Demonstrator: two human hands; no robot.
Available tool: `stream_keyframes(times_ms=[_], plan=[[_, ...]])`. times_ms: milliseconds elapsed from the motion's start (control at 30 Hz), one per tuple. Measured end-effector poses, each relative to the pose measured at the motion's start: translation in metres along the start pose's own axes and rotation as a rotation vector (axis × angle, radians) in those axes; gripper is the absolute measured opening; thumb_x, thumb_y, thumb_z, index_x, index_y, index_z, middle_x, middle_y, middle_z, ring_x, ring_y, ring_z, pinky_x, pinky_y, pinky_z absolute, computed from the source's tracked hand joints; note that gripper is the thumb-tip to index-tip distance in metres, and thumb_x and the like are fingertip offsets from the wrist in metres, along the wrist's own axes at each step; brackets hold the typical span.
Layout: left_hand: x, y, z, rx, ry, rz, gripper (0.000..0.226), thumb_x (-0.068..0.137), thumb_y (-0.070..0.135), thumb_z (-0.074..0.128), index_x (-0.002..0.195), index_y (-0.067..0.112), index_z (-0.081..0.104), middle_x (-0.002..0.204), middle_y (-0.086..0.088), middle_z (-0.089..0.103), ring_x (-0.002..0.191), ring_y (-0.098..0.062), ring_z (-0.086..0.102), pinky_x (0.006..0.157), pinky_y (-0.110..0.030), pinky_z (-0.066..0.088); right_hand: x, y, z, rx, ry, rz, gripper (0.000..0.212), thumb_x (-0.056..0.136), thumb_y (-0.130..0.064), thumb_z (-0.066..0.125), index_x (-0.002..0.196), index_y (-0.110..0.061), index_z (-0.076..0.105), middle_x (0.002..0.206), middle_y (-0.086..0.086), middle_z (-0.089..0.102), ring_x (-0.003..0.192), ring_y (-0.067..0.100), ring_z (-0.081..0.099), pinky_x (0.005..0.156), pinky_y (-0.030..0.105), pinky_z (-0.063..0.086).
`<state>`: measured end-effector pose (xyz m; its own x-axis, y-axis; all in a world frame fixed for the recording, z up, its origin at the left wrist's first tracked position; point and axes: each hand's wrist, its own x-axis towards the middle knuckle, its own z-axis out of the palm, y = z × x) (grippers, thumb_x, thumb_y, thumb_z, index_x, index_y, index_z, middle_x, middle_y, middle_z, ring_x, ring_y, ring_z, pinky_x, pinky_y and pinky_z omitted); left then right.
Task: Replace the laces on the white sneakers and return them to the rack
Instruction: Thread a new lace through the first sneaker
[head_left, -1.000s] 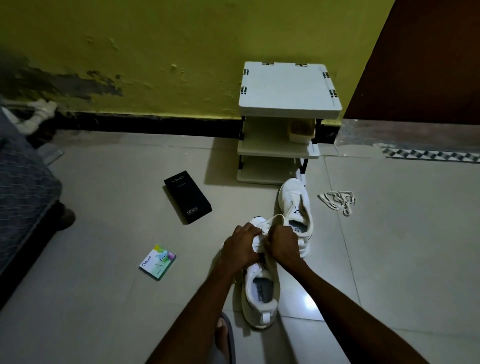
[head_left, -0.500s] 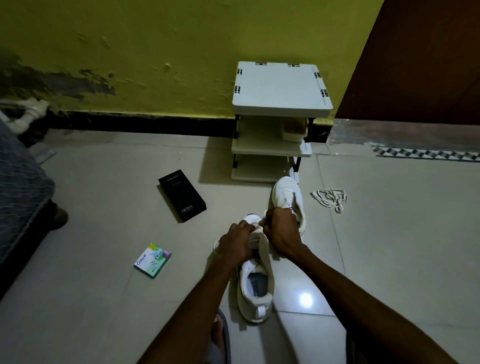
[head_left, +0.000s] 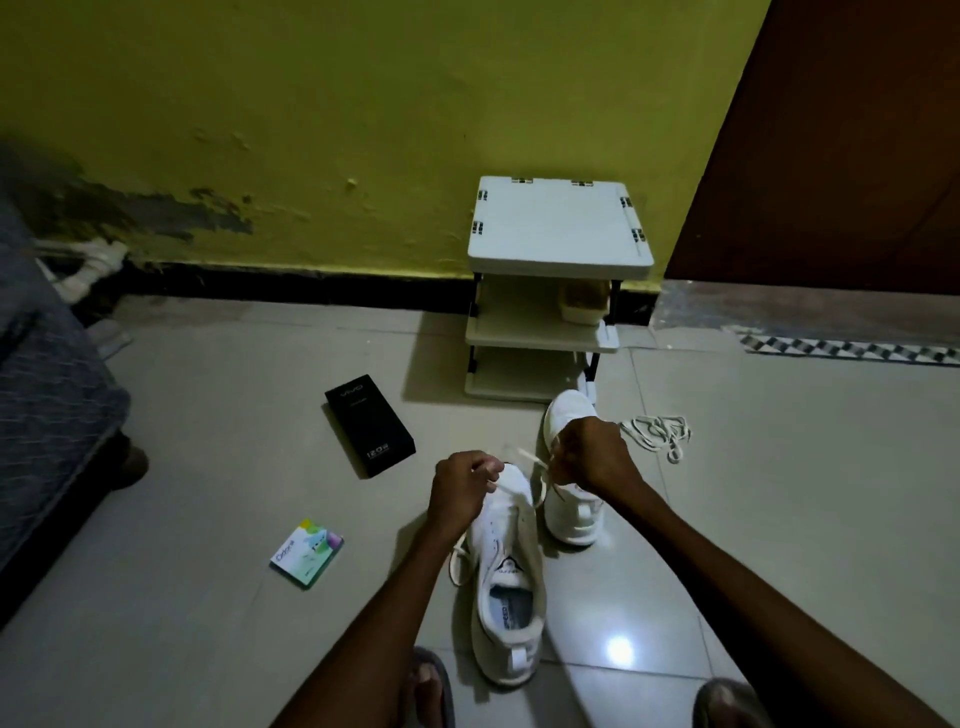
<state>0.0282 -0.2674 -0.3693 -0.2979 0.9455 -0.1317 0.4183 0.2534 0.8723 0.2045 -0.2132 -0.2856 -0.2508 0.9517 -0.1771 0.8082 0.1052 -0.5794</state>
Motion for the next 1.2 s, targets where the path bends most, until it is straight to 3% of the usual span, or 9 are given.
stream_keyframes(times_ms=[67,133,267,367,500,667,967,1200], plan=[[0.002,0.025,-0.01,-0.156,0.059,0.025,0.022,0.093,-0.001,0.05,0.093,0.013,0.068,0.071,-0.005,0.07,0.059,-0.016,0.068,0.062,-0.026,0.052,-0.003,-0.009,-0.018,0.23,0.049,0.009,0.008,0.082,0.0,0.07,0.074,0.002,0.069,0.063,0.008,0.07,0.06,0.013,0.071,0.059,0.02,0.056],[0.007,0.057,-0.022,-0.272,0.101,0.061,0.021,0.093,-0.002,0.051,0.104,0.015,0.057,0.073,-0.007,0.072,0.06,-0.016,0.069,0.059,-0.023,0.053,-0.005,-0.026,-0.042,0.477,0.076,-0.006,0.012,0.088,-0.006,0.07,0.078,0.001,0.071,0.063,0.009,0.071,0.058,0.016,0.071,0.061,0.026,0.06],[0.022,0.135,-0.057,-0.618,0.121,0.074,0.017,0.096,-0.001,0.054,0.11,0.008,0.056,0.086,-0.011,0.074,0.067,-0.015,0.073,0.065,-0.022,0.057,-0.001,-0.073,-0.101,0.622,0.195,-0.126,0.011,0.088,-0.016,0.072,0.084,-0.008,0.076,0.068,0.012,0.071,0.057,0.016,0.065,0.049,0.021,0.051],[0.022,0.191,-0.087,-0.737,0.075,0.107,0.015,0.097,0.005,0.056,0.108,0.001,0.065,0.093,-0.011,0.075,0.076,-0.014,0.074,0.073,-0.024,0.058,0.002,-0.105,-0.143,0.699,0.234,-0.213,0.009,0.087,-0.017,0.072,0.084,-0.01,0.077,0.069,0.013,0.07,0.059,0.017,0.06,0.054,0.027,0.049],[0.015,0.262,-0.127,-0.748,0.121,0.21,0.02,0.096,0.023,0.061,0.099,0.006,0.071,0.087,-0.007,0.076,0.078,-0.016,0.073,0.077,-0.032,0.059,0.0,-0.147,-0.193,0.812,0.302,-0.289,0.009,0.085,-0.017,0.075,0.08,-0.008,0.076,0.072,0.011,0.073,0.061,0.015,0.062,0.056,0.029,0.051],[0.004,0.314,-0.159,-0.755,0.188,0.392,0.013,0.093,0.014,0.064,0.1,0.005,0.071,0.075,-0.002,0.07,0.068,-0.012,0.067,0.068,-0.026,0.058,-0.015,-0.185,-0.235,0.822,0.365,-0.406,0.007,0.083,-0.021,0.077,0.082,-0.014,0.077,0.075,0.002,0.074,0.066,0.009,0.065,0.054,0.025,0.05],[-0.015,0.331,-0.164,-0.73,0.226,0.447,0.013,0.093,0.017,0.065,0.097,0.008,0.072,0.088,-0.013,0.072,0.08,-0.019,0.068,0.076,-0.031,0.059,-0.037,-0.208,-0.241,0.882,0.36,-0.404,0.01,0.083,-0.023,0.077,0.089,-0.016,0.078,0.078,-0.006,0.071,0.071,0.003,0.059,0.059,0.026,0.045],[-0.021,0.334,-0.162,-0.661,0.175,0.504,0.013,0.094,0.023,0.063,0.096,0.014,0.072,0.089,-0.006,0.073,0.088,-0.021,0.07,0.082,-0.035,0.058,-0.044,-0.219,-0.244,0.947,0.327,-0.436,0.01,0.082,-0.023,0.077,0.09,-0.016,0.077,0.077,-0.007,0.07,0.071,0.003,0.059,0.061,0.027,0.042]])
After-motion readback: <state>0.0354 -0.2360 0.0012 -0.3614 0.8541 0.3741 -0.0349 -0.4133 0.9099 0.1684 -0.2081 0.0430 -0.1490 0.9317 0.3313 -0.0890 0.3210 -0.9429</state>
